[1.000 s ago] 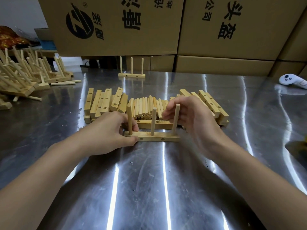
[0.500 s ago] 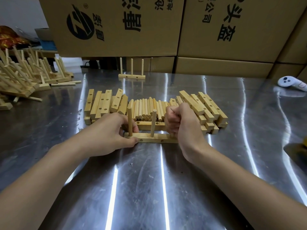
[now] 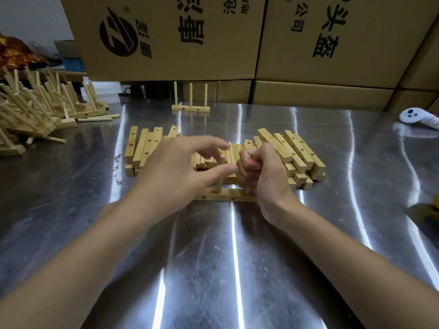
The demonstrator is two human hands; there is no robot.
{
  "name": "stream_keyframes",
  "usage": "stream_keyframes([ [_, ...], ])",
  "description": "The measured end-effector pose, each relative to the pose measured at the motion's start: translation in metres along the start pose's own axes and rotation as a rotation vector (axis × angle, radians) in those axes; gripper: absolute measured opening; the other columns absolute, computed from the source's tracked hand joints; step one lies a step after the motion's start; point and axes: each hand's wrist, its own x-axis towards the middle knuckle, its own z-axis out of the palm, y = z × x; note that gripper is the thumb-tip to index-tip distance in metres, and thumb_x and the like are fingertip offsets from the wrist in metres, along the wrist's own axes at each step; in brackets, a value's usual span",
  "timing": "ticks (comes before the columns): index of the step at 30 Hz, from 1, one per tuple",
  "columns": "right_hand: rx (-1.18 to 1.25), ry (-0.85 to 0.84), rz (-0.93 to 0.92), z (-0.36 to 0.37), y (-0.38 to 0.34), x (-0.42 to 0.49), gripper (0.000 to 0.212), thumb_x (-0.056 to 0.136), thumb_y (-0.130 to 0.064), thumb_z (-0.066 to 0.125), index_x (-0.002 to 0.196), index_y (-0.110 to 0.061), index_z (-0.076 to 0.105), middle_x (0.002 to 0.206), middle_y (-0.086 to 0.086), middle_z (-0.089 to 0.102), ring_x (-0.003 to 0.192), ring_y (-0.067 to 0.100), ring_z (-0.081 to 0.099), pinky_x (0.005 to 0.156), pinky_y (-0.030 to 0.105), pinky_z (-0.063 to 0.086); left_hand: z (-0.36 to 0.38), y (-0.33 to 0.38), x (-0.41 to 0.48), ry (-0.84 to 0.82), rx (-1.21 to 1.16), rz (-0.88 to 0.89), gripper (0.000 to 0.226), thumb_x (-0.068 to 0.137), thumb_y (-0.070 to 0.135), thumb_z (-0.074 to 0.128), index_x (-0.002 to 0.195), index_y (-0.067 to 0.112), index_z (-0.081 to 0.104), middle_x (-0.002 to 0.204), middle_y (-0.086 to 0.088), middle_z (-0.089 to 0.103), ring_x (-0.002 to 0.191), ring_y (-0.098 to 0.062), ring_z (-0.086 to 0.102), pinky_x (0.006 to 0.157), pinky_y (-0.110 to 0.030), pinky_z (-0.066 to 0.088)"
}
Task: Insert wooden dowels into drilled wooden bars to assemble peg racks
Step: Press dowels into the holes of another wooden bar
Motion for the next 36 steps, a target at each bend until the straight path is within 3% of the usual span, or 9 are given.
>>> stream_keyframes([
  [3, 0.011, -0.006, -0.007, 0.001, 0.0, 0.001, 0.029, 0.085, -0.03, 0.032, 0.058, -0.023, 0.024, 0.055, -0.001, 0.021, 0.055, 0.019, 0.016, 0.052, 0.036, 0.013, 0.01, -0.002, 0.002, 0.031, -0.043, -0.019, 0.022, 0.087, 0.048, 0.082, 0.108, 0.039, 0.083, 0.083, 0.024, 0.077, 0.085, 0.006, 0.071, 0.077, -0.038, 0.061],
  [7, 0.018, -0.017, -0.004, 0.001, 0.001, 0.002, 0.03, 0.086, -0.031, 0.031, 0.057, -0.023, 0.025, 0.055, 0.0, 0.02, 0.055, 0.02, 0.015, 0.054, 0.04, 0.01, 0.011, -0.005, 0.008, 0.03, 0.001, -0.041, 0.016, 0.089, 0.048, 0.082, 0.102, 0.038, 0.084, 0.077, 0.023, 0.076, 0.081, 0.002, 0.073, 0.078, -0.042, 0.062],
  [15, 0.034, -0.063, 0.009, -0.005, 0.003, -0.001, 0.031, 0.089, -0.032, 0.031, 0.059, -0.023, 0.028, 0.056, -0.003, 0.025, 0.057, 0.021, 0.017, 0.056, 0.043, 0.012, 0.011, -0.001, 0.006, 0.045, 0.076, -0.078, 0.021, 0.088, 0.055, 0.079, 0.104, 0.042, 0.083, 0.078, 0.024, 0.076, 0.07, 0.008, 0.066, 0.068, -0.032, 0.057],
  [19, -0.111, -0.151, 0.052, -0.024, 0.008, -0.003, 0.043, 0.097, -0.043, 0.033, 0.068, -0.021, 0.056, 0.069, 0.002, 0.048, 0.068, 0.02, 0.045, 0.068, 0.043, 0.036, 0.012, 0.001, -0.003, 0.1, 0.111, -0.024, 0.031, 0.09, 0.06, 0.071, 0.116, 0.046, 0.079, 0.086, 0.03, 0.073, 0.065, 0.013, 0.057, 0.059, -0.025, 0.045],
  [22, -0.171, -0.181, 0.041, -0.043, -0.004, -0.001, 0.055, 0.102, -0.066, 0.04, 0.097, -0.022, 0.073, 0.097, 0.003, 0.071, 0.098, 0.021, 0.068, 0.089, 0.041, 0.05, 0.013, 0.001, -0.003, 0.102, 0.129, 0.013, 0.03, 0.092, 0.056, 0.071, 0.119, 0.044, 0.078, 0.089, 0.027, 0.074, 0.068, 0.016, 0.057, 0.059, -0.024, 0.044],
  [23, -0.211, -0.194, 0.008, -0.048, -0.011, 0.0, 0.047, 0.102, -0.063, 0.049, 0.106, -0.024, 0.074, 0.105, 0.001, 0.075, 0.107, 0.019, 0.07, 0.093, 0.039, 0.053, 0.013, 0.001, -0.003, 0.093, 0.133, 0.02, 0.031, 0.093, 0.055, 0.07, 0.12, 0.043, 0.078, 0.09, 0.025, 0.075, 0.07, 0.013, 0.06, 0.062, -0.027, 0.05],
  [25, -0.307, -0.246, -0.06, -0.057, -0.022, 0.003, 0.026, 0.103, -0.038, 0.066, 0.121, -0.021, 0.073, 0.114, -0.001, 0.078, 0.114, 0.016, 0.073, 0.096, 0.032, 0.058, 0.013, 0.0, -0.004, 0.076, 0.13, 0.028, 0.034, 0.094, 0.055, 0.068, 0.123, 0.041, 0.077, 0.096, 0.022, 0.076, 0.082, 0.004, 0.068, 0.071, -0.034, 0.06],
  [28, -0.355, -0.299, -0.074, -0.064, -0.026, 0.004, 0.022, 0.1, -0.004, 0.07, 0.122, -0.006, 0.074, 0.106, 0.004, 0.082, 0.108, 0.017, 0.077, 0.092, 0.024, 0.059, 0.014, -0.001, -0.004, 0.074, 0.128, 0.032, 0.032, 0.094, 0.054, 0.069, 0.122, 0.04, 0.077, 0.098, 0.022, 0.076, 0.088, -0.001, 0.07, 0.075, -0.039, 0.062],
  [36, -0.331, -0.276, -0.092, -0.066, -0.02, 0.002, 0.011, 0.098, -0.006, 0.072, 0.107, -0.007, 0.079, 0.097, 0.007, 0.082, 0.1, 0.02, 0.079, 0.089, 0.033, 0.063, 0.012, 0.002, -0.004, 0.068, 0.116, 0.008, 0.031, 0.094, 0.054, 0.07, 0.12, 0.04, 0.078, 0.089, 0.023, 0.075, 0.073, 0.007, 0.062, 0.071, -0.033, 0.059],
])
